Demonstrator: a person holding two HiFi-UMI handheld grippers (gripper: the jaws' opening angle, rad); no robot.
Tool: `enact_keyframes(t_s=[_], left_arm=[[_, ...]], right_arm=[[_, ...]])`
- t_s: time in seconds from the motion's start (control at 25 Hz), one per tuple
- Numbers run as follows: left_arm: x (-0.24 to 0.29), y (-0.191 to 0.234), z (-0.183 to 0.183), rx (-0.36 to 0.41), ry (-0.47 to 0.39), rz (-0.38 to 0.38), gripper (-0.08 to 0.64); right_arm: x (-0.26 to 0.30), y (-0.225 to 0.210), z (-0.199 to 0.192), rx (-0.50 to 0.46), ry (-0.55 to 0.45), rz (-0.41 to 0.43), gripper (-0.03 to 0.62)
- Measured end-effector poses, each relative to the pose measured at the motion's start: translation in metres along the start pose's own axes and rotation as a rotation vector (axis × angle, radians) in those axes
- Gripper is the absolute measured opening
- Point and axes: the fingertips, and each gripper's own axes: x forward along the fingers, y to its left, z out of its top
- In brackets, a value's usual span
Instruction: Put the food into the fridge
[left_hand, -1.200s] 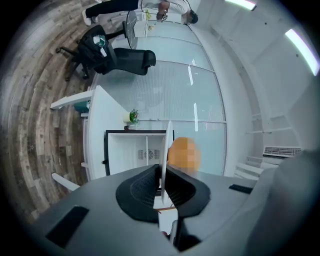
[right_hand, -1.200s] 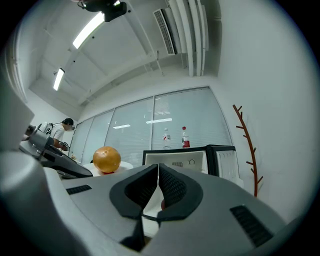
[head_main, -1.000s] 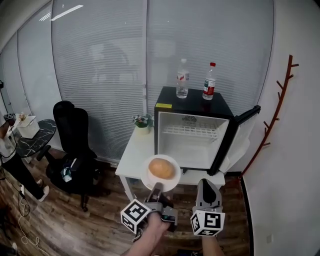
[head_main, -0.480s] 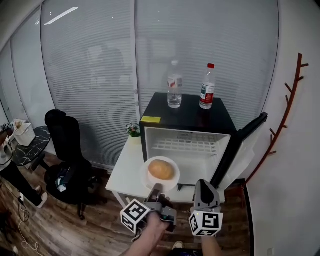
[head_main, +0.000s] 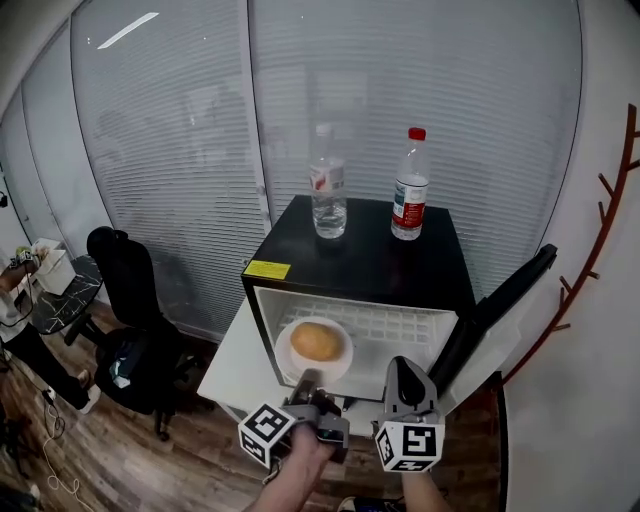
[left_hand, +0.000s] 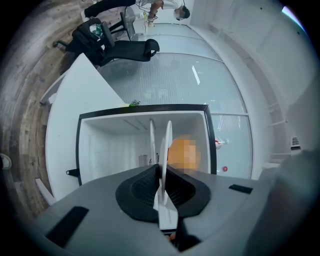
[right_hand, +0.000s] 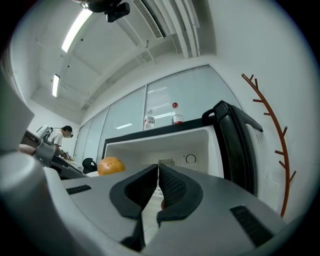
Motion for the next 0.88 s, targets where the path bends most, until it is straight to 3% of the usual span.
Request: enact_keyframes(t_s=[0.32,0.88], left_arm=[[0.034,0.014,0.004,-0.016,-0.038,0.035,0.043],[0.082,0.023,0.027,-0.049,0.002,0.045,0.043]], right_arm=[[0.037,-0.006,-0.016,0.011,0.011,0.057,0.028],[0.09,0.002,-0.019,-0.002,0.004,0.029,0.028]])
